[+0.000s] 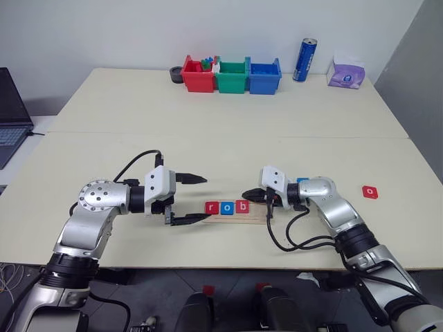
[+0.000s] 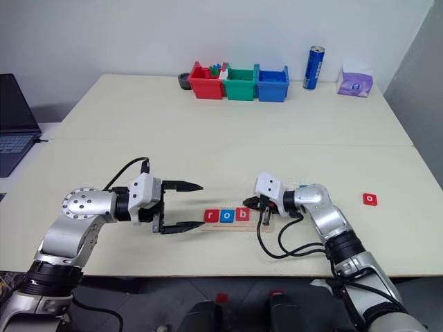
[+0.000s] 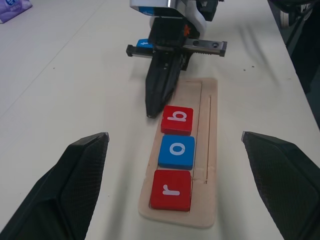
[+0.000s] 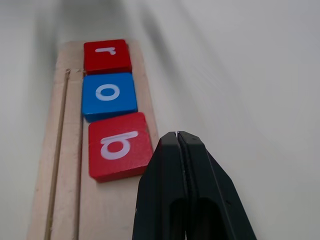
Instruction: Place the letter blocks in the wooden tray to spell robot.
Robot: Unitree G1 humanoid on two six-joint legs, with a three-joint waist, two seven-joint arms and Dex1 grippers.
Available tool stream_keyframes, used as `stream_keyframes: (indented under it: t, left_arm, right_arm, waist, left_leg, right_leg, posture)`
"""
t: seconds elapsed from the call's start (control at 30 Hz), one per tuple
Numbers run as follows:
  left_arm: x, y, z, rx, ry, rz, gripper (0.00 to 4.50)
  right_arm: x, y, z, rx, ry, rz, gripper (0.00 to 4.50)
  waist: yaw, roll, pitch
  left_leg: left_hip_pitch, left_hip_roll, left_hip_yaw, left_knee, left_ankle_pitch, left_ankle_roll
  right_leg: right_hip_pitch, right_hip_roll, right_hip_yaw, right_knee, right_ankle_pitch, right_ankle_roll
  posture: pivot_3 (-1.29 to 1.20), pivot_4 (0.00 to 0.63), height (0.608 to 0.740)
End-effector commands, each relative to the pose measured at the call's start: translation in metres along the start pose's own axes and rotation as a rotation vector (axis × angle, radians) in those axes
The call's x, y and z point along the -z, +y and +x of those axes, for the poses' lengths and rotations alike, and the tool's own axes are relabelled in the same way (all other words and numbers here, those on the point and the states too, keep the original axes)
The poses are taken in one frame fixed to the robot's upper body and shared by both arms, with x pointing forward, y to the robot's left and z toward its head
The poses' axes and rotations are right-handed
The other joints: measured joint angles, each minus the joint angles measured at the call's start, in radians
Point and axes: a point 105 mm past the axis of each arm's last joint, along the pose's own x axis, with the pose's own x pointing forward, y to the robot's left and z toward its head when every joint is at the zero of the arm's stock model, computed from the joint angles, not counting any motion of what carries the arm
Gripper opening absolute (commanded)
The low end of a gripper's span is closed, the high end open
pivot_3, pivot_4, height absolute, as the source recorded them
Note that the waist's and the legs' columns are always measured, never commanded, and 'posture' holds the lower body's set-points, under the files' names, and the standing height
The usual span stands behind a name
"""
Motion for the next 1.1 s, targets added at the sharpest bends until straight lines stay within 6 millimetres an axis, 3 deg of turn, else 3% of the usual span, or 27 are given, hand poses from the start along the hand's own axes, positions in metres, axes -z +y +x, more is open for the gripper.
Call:
stream_keyframes:
  t: [0.03, 0.23, 0.5, 1.1]
  left_arm:
    - [-0.007, 0.003, -0.001, -0.01, -0.015, 0.035, 4.5]
    - [-0.007, 0.004, -0.001, -0.011, -0.015, 0.036, 4.5]
    - [-0.006, 0.003, 0.001, -0.004, -0.019, 0.036, 4.5]
    - [-0.005, 0.001, -0.001, -0.005, -0.015, 0.037, 4.5]
  right_arm:
    - [-0.011, 0.004, -0.001, -0.029, -0.019, -0.07, 0.05]
    - [-0.012, 0.007, -0.002, -0.047, -0.036, -0.057, 0.05]
    - [-0.02, -0.014, -0.007, 0.05, -0.064, -0.065, 0.05]
    - [-0.024, 0.005, 0.016, -0.032, -0.061, -0.176, 0.05]
  waist:
    - [0.0, 0.0, 0.0]
    - [0.0, 0.0, 0.0]
    - [0.0, 0.0, 0.0]
    - [0.0, 0.0, 0.0]
  left_leg:
    - [0.0, 0.0, 0.0, 0.0, 0.0, 0.0]
    - [0.0, 0.0, 0.0, 0.0, 0.0, 0.0]
    - [0.0, 0.0, 0.0, 0.0, 0.0, 0.0]
    - [0.0, 0.0, 0.0, 0.0, 0.0, 0.0]
  right_leg:
    - [0.0, 0.0, 0.0, 0.0, 0.0, 0.0]
    - [0.0, 0.0, 0.0, 0.0, 0.0, 0.0]
    - [0.0, 0.0, 0.0, 0.0, 0.0, 0.0]
    - [0.0, 0.0, 0.0, 0.0, 0.0, 0.0]
  posture:
    - [0.0, 0.15, 0.74]
    - [0.0, 0.15, 0.74]
    - [0.0, 0.15, 0.74]
    - [0.0, 0.15, 0.74]
